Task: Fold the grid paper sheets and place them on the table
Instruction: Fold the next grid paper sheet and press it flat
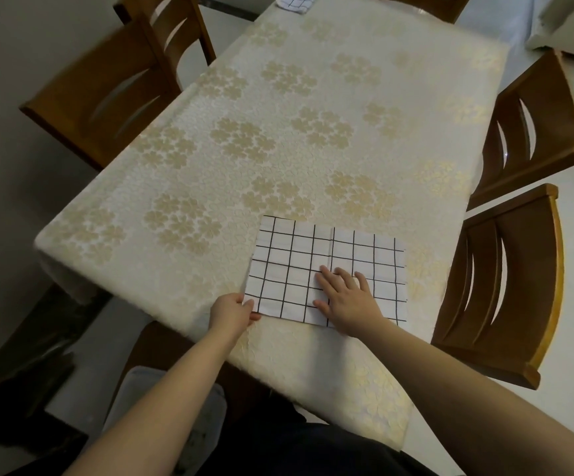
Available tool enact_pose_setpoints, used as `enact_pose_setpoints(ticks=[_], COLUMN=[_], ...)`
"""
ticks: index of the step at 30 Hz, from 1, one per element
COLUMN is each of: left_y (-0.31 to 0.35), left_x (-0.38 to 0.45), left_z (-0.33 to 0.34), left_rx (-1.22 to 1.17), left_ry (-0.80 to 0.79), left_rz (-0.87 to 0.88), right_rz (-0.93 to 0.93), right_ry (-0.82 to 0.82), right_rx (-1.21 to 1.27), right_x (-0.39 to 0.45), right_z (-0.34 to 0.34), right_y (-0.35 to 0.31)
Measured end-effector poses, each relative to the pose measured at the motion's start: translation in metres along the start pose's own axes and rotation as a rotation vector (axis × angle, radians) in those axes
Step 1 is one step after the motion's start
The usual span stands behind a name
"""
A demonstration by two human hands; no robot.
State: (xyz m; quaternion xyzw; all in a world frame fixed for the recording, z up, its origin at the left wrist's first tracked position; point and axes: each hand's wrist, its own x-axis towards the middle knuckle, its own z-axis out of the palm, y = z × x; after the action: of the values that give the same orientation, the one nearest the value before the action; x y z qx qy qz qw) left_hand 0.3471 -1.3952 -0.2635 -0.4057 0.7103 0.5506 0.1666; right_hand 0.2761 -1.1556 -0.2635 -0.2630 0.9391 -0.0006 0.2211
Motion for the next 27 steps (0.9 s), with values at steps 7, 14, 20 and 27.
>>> enact_pose_setpoints(ticks=[7, 14, 20, 27], left_y=[-0.002, 0.018, 0.05, 0.062], left_x=[-0.002, -0.037, -0.083, -0.106], left_z=[-0.004, -0.001, 0.033, 0.111], left_rx=[-0.099, 0.271, 0.301, 0.41], left_ry=[0.007, 0.156, 0.143, 0.076], left_rz=[-0.024, 0.303, 0.508, 0.762], right_rz=[0.004, -0.002, -0.015, 0.131], right_ry=[0.067, 0.048, -0.005, 0.11], right_rx=[0.051, 0.102, 0.287, 0.767], right_x=[-0.015, -0.042, -0.041, -0.065], right_z=[0.012, 0.028, 0.021, -0.007], right_y=[0.009, 0.016, 0.026, 0.058])
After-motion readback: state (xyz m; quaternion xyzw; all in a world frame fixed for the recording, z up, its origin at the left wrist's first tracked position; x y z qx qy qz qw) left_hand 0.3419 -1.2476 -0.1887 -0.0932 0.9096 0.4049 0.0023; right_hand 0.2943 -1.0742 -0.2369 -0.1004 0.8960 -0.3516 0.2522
